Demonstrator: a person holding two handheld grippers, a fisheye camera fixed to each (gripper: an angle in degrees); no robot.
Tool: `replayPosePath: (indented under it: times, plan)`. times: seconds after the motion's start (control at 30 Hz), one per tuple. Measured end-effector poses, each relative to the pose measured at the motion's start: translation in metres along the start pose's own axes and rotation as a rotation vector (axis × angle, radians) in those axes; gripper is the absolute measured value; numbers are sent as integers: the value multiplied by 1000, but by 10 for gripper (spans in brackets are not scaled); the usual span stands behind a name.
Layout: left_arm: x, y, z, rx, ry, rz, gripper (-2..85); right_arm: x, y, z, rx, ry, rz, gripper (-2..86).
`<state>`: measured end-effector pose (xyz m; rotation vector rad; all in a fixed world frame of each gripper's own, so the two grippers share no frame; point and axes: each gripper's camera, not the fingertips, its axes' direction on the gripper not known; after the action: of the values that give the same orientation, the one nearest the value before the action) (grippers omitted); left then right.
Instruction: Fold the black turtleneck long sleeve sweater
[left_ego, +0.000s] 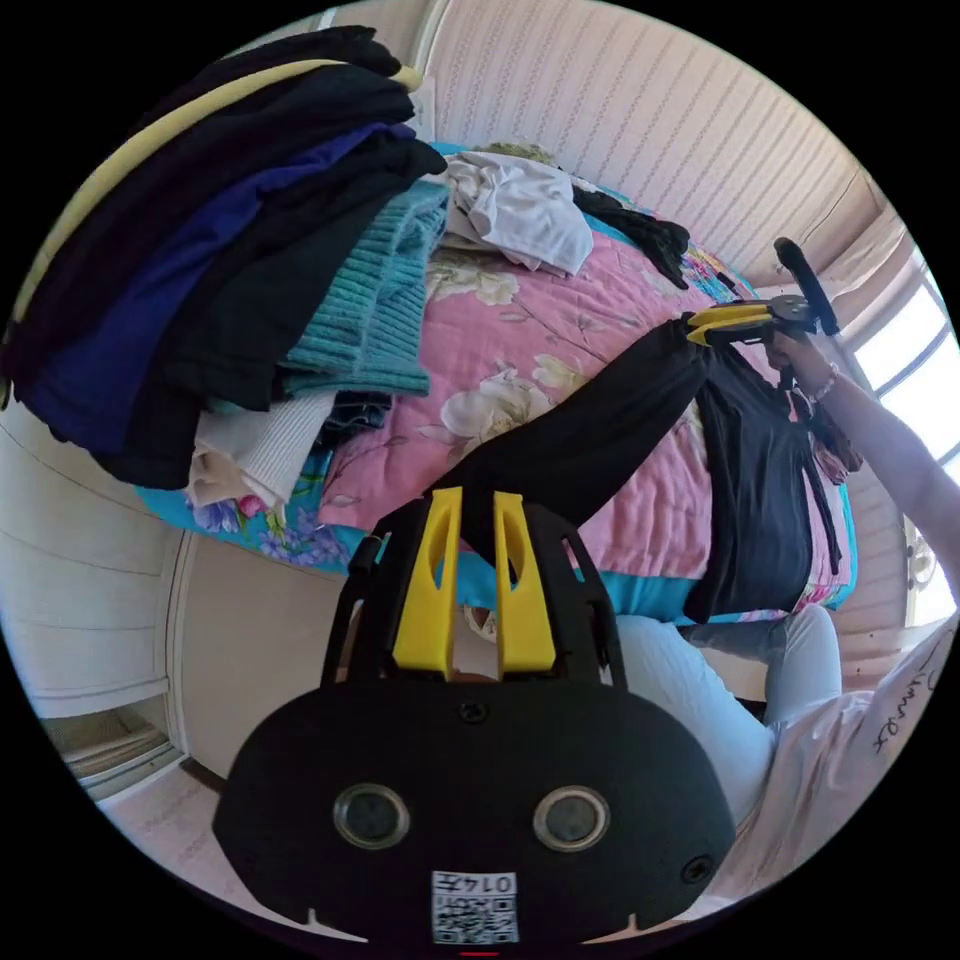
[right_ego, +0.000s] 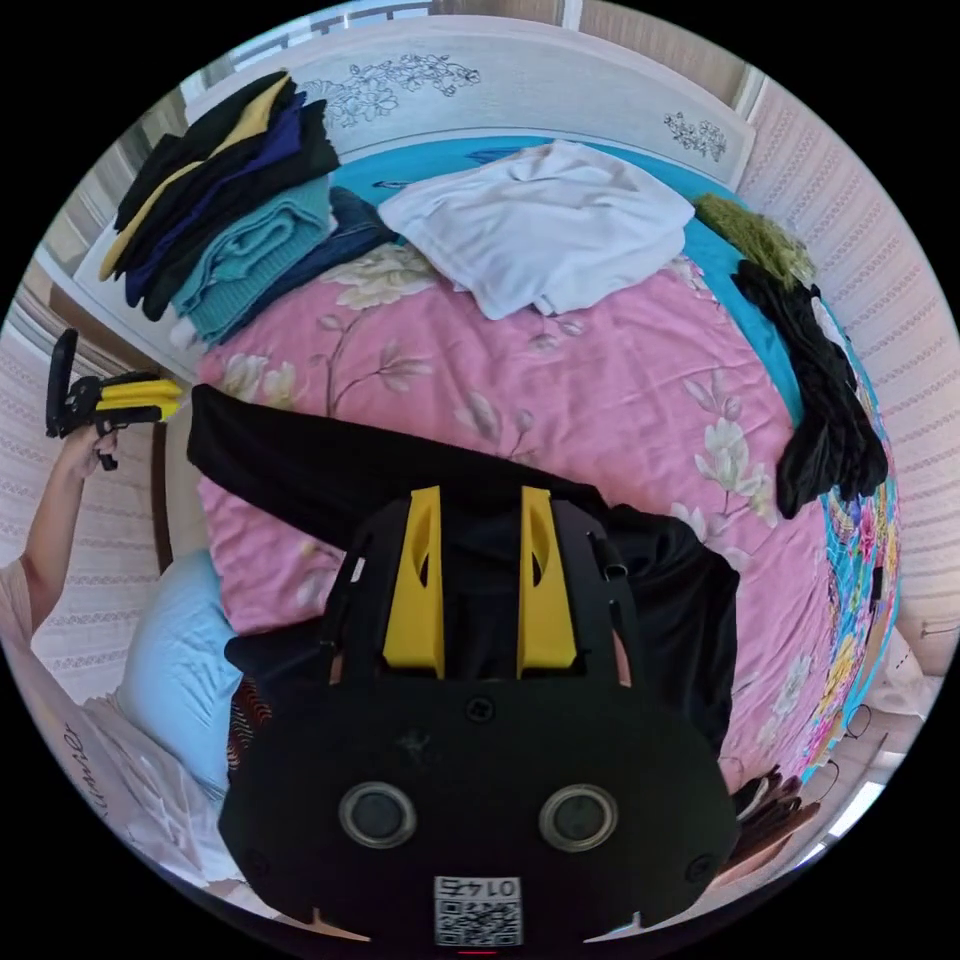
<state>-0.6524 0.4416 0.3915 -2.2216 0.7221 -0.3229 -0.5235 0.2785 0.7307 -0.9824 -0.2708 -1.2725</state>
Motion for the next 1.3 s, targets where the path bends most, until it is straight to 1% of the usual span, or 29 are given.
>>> replayPosePath:
  times: [0.07,0.1,0.13,0.17,0.23,0.27,0.33,0.4,0.5,0.6,0.7,0.83,0.9,1.0,1.03,1.1,1.17,1.23,1.3]
  plan:
    - [-2,-2,9,17,14,-40,73,12,-21,14,-52,-16,36,100]
    - [-1,-4,15,23,22,-43,66,16,-32,27,-109,-4,57,85]
    - [0,-6,24,-5,36,-46,56,17,-39,40,-173,9,66,63]
    - [1,-6,29,-19,43,-47,51,17,-42,45,-192,11,63,54]
    - [3,-6,30,19,16,-24,7,12,-49,44,-179,13,35,17]
    - [4,-5,28,35,10,-23,3,10,-51,42,-168,12,21,6]
    - [5,-2,18,108,-29,-20,-6,4,-56,27,-133,77,-48,-3]
    - [6,-2,8,140,-64,-8,-8,5,-61,10,-62,109,-64,-6]
    - [0,-4,-7,182,-64,-42,-9,15,-74,-13,25,83,-27,-8]
    - [-13,-10,-7,184,-67,-98,-9,24,-87,-18,48,72,18,-7]
    - [-18,-19,4,144,-68,-122,-9,27,-96,-14,58,76,47,-6]
    - [-14,-27,16,113,-80,-130,0,30,-99,7,-45,112,50,-4]
    - [-14,-27,9,119,-67,-143,19,34,-92,1,-18,124,63,1]
    - [-10,-21,-13,161,-72,-150,40,47,-76,-16,23,79,61,39]
    - [-8,-17,-20,189,-55,-151,43,54,-69,-20,15,45,64,65]
    - [-5,-12,-25,228,15,-159,46,64,-58,-20,0,-4,77,82]
    - [1,-12,-19,224,77,-152,51,72,-48,-12,-37,-9,97,80]
    - [11,-19,1,159,66,-145,57,77,-39,2,-93,8,113,48]
    - [15,-26,21,100,70,-157,46,77,-34,4,-91,13,129,23]
